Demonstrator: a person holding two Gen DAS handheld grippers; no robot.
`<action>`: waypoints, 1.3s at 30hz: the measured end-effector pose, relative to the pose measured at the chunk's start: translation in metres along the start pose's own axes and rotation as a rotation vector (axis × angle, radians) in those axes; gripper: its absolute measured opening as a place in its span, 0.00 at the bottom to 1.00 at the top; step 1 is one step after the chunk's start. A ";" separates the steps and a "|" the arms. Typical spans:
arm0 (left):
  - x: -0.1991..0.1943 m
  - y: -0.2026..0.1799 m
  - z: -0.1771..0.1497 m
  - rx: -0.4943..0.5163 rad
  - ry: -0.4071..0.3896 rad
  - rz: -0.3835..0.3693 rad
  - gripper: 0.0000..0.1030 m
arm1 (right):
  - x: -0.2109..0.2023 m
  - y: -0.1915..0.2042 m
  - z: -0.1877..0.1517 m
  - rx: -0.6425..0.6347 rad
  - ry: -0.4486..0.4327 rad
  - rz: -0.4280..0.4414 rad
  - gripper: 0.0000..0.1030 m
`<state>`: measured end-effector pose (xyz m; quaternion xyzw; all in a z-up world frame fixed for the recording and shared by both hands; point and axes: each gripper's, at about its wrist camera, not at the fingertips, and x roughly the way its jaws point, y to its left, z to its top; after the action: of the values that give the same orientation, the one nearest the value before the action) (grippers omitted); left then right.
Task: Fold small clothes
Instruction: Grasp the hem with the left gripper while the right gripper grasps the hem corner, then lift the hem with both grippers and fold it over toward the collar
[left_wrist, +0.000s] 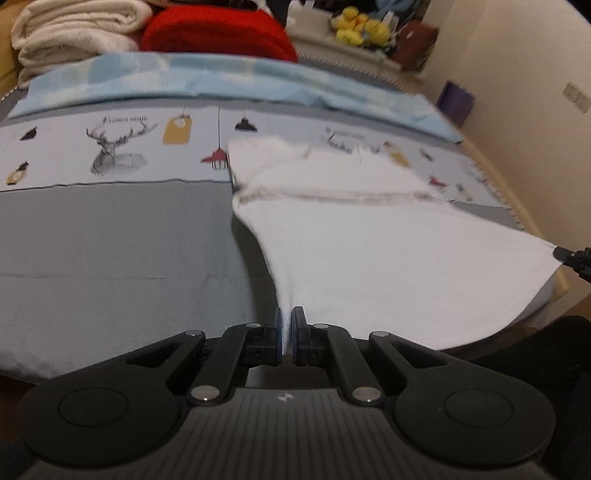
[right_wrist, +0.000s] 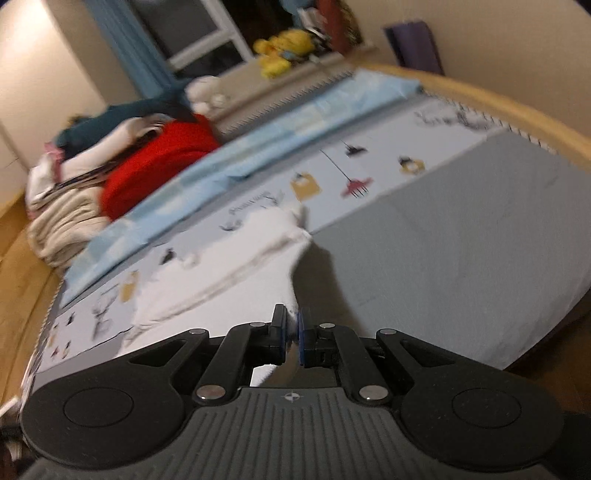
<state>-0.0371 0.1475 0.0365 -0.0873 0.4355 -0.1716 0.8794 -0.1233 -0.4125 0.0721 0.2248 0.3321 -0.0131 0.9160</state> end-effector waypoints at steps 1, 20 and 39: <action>-0.014 0.004 -0.003 -0.014 -0.007 -0.023 0.04 | -0.011 -0.002 -0.001 -0.002 -0.002 0.014 0.05; 0.165 0.104 0.142 -0.345 0.017 0.014 0.07 | 0.231 -0.008 0.093 -0.020 0.091 -0.256 0.13; 0.266 0.090 0.132 -0.188 0.117 0.025 0.41 | 0.328 -0.005 0.055 -0.287 0.242 -0.141 0.28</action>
<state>0.2376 0.1311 -0.1068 -0.1539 0.5016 -0.1237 0.8423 0.1649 -0.3988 -0.0937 0.0678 0.4533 -0.0025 0.8888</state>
